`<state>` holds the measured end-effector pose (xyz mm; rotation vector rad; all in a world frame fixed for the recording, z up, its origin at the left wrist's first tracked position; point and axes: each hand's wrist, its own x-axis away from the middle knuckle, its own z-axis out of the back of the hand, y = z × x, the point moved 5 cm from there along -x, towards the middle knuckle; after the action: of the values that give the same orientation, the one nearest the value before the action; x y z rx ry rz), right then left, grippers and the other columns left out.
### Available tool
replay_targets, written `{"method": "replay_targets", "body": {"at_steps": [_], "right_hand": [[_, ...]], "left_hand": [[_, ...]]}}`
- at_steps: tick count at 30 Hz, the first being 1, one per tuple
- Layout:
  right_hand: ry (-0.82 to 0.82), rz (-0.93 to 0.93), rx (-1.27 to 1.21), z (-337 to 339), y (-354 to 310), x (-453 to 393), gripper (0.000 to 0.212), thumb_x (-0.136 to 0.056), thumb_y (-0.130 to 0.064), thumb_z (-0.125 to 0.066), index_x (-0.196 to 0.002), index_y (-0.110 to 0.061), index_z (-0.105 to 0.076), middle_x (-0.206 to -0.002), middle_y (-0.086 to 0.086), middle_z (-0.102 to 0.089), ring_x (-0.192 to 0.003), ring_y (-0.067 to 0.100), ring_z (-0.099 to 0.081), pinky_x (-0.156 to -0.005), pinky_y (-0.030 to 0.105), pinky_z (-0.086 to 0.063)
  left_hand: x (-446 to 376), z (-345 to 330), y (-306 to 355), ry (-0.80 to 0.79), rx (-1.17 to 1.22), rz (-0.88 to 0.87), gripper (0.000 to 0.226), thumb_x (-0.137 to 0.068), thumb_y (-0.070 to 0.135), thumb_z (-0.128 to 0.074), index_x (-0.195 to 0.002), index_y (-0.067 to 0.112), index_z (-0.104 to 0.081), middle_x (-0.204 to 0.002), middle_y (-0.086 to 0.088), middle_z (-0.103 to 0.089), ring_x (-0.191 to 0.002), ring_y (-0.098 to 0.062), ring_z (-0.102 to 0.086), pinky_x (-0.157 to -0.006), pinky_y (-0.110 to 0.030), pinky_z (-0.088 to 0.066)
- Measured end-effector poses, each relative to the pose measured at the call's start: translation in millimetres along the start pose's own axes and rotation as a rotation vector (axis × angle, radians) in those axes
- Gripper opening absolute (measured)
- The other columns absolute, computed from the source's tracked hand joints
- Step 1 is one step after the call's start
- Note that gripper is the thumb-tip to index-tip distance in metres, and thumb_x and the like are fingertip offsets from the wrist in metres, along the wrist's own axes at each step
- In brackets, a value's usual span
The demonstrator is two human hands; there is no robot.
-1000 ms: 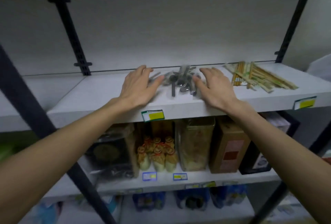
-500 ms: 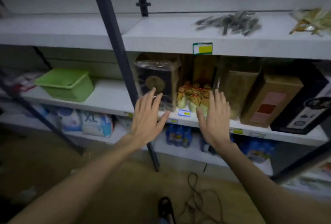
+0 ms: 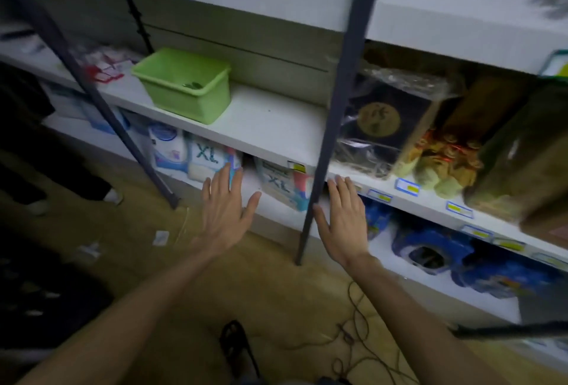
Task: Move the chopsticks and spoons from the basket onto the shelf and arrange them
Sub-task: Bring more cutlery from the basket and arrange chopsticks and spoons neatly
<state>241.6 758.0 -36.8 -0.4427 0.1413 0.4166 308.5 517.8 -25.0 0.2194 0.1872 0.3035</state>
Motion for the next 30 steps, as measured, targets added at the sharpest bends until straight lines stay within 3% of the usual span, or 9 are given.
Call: {"method": "replay_targets", "body": {"at_steps": [4,7,12,15,20,25,30], "right_hand": [[-0.010,0.079,-0.041,-45,-97,-48,0.063,-0.105,-0.049,-0.037,-0.156,-0.014,-0.029,-0.163,0.006,-0.028,-0.153,0.025,-0.018,-0.124,0.043,-0.017],[-0.051,0.092,-0.062,-78,-160,-84,0.064,-0.105,-0.051,-0.033,-0.159,-0.017,-0.023,-0.166,0.003,-0.019,-0.155,0.021,-0.008,-0.124,0.037,-0.003],[-0.023,0.148,-0.092,-107,-238,-137,0.064,-0.105,-0.049,-0.035,-0.157,-0.012,-0.027,-0.164,0.007,-0.025,-0.154,0.023,-0.012,-0.125,0.041,-0.015],[-0.007,0.154,-0.086,-122,-266,-173,0.065,-0.105,-0.048,-0.038,-0.156,-0.009,-0.028,-0.164,0.009,-0.025,-0.154,0.026,-0.011,-0.125,0.038,-0.011],[0.050,0.164,-0.086,-142,-296,-243,0.065,-0.105,-0.045,-0.039,-0.155,-0.004,-0.029,-0.162,0.014,-0.028,-0.153,0.030,-0.012,-0.125,0.042,-0.015],[0.115,0.109,-0.146,-166,-317,-330,0.063,-0.104,-0.040,-0.042,-0.152,-0.001,-0.032,-0.158,0.018,-0.032,-0.151,0.033,-0.020,-0.124,0.043,-0.019],[0.132,-0.040,-0.142,-184,-329,-409,0.062,-0.099,-0.024,-0.055,-0.152,-0.001,-0.031,-0.154,0.019,-0.037,-0.143,0.035,-0.030,-0.121,0.045,-0.027]], "left_hand": [[-46,35,-94,0.073,-0.002,0.038,0.066,-0.102,0.056,-0.031,-0.150,0.011,-0.038,-0.160,-0.016,-0.031,-0.144,-0.035,-0.033,-0.118,-0.055,-0.027],[-75,64,-153,0.118,-0.008,0.040,0.065,-0.102,0.056,-0.032,-0.149,0.012,-0.038,-0.159,-0.015,-0.031,-0.143,-0.034,-0.034,-0.116,-0.056,-0.029],[-120,94,-227,0.144,-0.002,0.036,0.069,-0.101,0.060,-0.026,-0.147,0.010,-0.042,-0.158,-0.018,-0.032,-0.141,-0.037,-0.035,-0.114,-0.056,-0.032],[-153,102,-259,0.160,0.008,0.023,0.076,-0.100,0.064,-0.021,-0.151,0.009,-0.036,-0.162,-0.018,-0.025,-0.145,-0.038,-0.031,-0.116,-0.054,-0.029],[-223,104,-304,0.186,0.014,-0.022,0.069,-0.103,0.057,-0.036,-0.152,0.008,-0.033,-0.162,-0.019,-0.024,-0.145,-0.037,-0.029,-0.117,-0.052,-0.028],[-311,108,-338,0.128,0.025,-0.105,0.069,-0.103,0.056,-0.036,-0.152,0.007,-0.032,-0.161,-0.022,-0.024,-0.143,-0.038,-0.034,-0.115,-0.052,-0.033],[-384,112,-362,-0.003,0.123,-0.234,0.063,-0.101,0.047,-0.047,-0.152,0.015,-0.028,-0.156,-0.012,-0.033,-0.124,-0.035,-0.053,-0.093,-0.046,-0.048]]}}
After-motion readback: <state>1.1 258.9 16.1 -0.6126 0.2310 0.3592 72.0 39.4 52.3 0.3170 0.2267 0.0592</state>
